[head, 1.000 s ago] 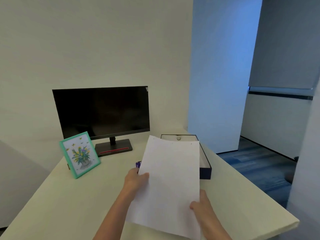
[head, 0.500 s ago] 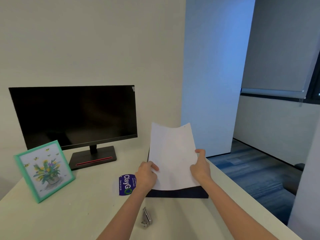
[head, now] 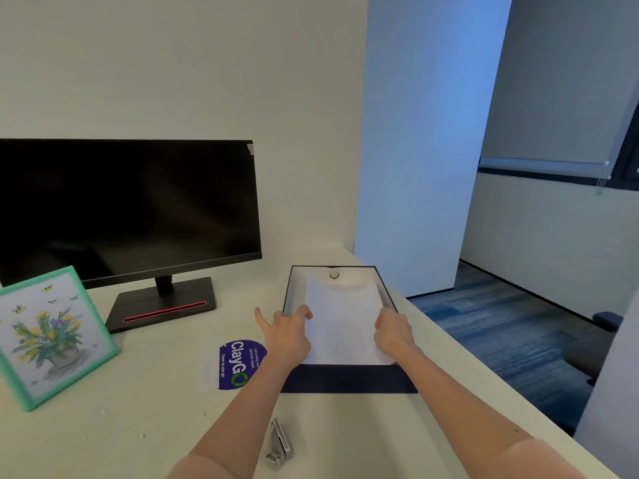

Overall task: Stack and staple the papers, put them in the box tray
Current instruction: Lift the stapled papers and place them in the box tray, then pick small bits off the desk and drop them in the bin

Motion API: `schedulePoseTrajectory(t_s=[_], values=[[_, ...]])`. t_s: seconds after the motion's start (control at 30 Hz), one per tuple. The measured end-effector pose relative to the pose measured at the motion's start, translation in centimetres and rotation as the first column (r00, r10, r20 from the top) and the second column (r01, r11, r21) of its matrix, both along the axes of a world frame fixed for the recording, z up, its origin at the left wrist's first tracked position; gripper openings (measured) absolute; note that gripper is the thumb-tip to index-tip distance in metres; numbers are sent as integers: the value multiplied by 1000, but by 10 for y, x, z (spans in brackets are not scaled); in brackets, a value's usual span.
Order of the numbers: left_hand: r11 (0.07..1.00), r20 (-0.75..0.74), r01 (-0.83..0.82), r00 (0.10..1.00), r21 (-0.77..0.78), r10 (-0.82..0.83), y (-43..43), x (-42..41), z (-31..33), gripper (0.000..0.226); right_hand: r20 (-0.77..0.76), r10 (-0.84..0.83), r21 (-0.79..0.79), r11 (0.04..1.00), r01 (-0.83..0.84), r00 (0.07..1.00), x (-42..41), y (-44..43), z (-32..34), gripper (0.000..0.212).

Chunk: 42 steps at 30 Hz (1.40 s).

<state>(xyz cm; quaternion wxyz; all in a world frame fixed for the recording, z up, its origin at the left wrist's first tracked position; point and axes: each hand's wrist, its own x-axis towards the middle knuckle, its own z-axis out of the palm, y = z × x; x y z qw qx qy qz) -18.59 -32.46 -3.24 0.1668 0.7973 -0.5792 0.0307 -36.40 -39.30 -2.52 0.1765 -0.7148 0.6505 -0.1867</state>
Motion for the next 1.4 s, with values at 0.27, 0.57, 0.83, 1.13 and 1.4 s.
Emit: schedulePoseTrajectory(t_s=[0.27,0.57,0.83,1.13,1.4], values=[[995,123,8,992,96,-20,8,-4,6,38,-170,-7,-43,999,0,985,7,9,-8,33],[985,-183,23,982,-172,-55,77,12,14,38,-162,233,-263,926,-270,959,36,70,23,35],[966,-298,-214,940,-145,163,197,59,-11,44,78,609,-298,770,-564,790,114,178,-5,35],[907,-338,-420,859,-34,385,303,124,-45,50,0,692,17,722,-692,722,160,221,-41,56],[897,-431,-435,826,-76,364,315,122,-56,52,-160,766,116,641,-759,622,180,234,-58,70]])
